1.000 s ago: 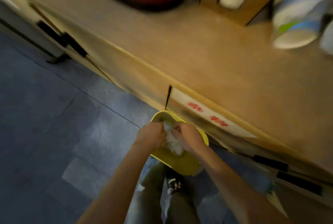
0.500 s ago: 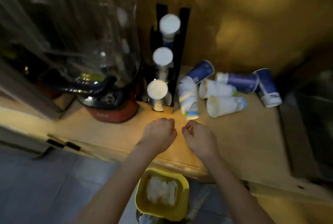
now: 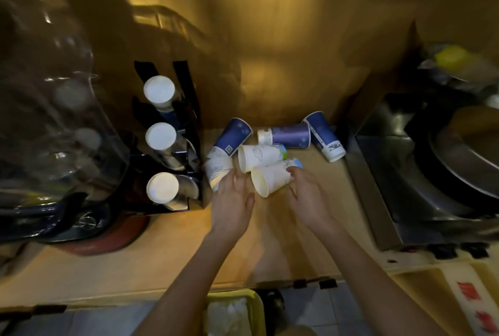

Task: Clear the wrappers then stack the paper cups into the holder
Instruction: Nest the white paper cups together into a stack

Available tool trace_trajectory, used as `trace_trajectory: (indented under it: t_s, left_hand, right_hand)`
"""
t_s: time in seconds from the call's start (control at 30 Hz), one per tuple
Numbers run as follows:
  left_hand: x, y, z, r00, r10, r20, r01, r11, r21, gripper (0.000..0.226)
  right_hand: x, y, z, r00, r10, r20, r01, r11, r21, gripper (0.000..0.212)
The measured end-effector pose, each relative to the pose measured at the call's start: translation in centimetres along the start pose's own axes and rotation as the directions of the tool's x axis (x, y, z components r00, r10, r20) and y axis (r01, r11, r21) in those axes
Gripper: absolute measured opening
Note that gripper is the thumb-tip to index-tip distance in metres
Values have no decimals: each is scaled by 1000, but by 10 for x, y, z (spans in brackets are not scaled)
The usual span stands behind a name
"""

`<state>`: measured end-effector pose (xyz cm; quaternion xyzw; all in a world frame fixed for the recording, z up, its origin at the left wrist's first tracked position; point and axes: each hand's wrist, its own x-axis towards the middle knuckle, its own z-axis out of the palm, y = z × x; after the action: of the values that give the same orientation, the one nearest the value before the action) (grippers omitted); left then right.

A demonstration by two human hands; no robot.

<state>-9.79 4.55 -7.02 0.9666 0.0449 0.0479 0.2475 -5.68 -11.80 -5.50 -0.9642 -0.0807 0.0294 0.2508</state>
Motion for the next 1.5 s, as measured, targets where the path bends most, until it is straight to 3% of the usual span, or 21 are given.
trace_trajectory:
  t_s: [0.1, 0.2, 0.3, 0.4, 0.63, 0.83, 0.93, 1.03, 1.13, 1.2, 1.33, 1.5]
  left_hand:
    - [7, -11, 21, 998, -47, 49, 45, 998, 52, 52]
    - [18, -16, 37, 985, -166, 43, 167, 986, -2, 57]
    - [29, -15, 49, 924, -380, 39, 381, 914, -142, 56]
    - [36, -11, 62, 869, -495, -21, 477, 847, -235, 46]
    - [48, -18, 74, 734, -678, -35, 650, 717, -250, 44]
    - [48, -21, 74, 709, -704, -39, 662, 684, -308, 57]
    - [47, -22, 73, 735, -678, 5, 656, 708, -263, 80]
    - [48, -20, 68, 743, -668, 42, 659, 720, -219, 87]
    - [46, -20, 66, 725, -682, 94, 686, 703, -189, 95]
    - [45, -21, 64, 721, -683, 119, 691, 694, -203, 92]
    - [38, -19, 56, 734, -671, 102, 671, 694, -261, 74]
    - [35, 1, 36, 818, -575, -20, 477, 697, -536, 93]
  right_hand:
    - [16, 24, 12, 992, -57, 115, 62, 997, -36, 56]
    - [40, 41, 25, 975, -131, 177, 151, 983, -108, 69]
    - [62, 51, 42, 939, -209, 273, 274, 935, -225, 79]
    - [80, 54, 58, 890, -251, 380, 360, 898, -251, 84]
    - [98, 66, 73, 870, -267, 415, 364, 915, -175, 95]
    - [83, 76, 79, 917, -275, 287, 316, 943, -103, 86]
    - [79, 78, 73, 920, -256, 297, 261, 965, 24, 85]
    - [79, 74, 54, 948, -171, 269, 113, 970, 216, 91]
    - [69, 66, 31, 987, 38, 157, -114, 853, 509, 91]
    - [59, 64, 27, 985, 100, 144, -168, 772, 613, 88]
    - [39, 68, 41, 973, 117, 199, -223, 700, 678, 82]
    - [28, 68, 49, 978, 151, 142, -206, 655, 727, 79]
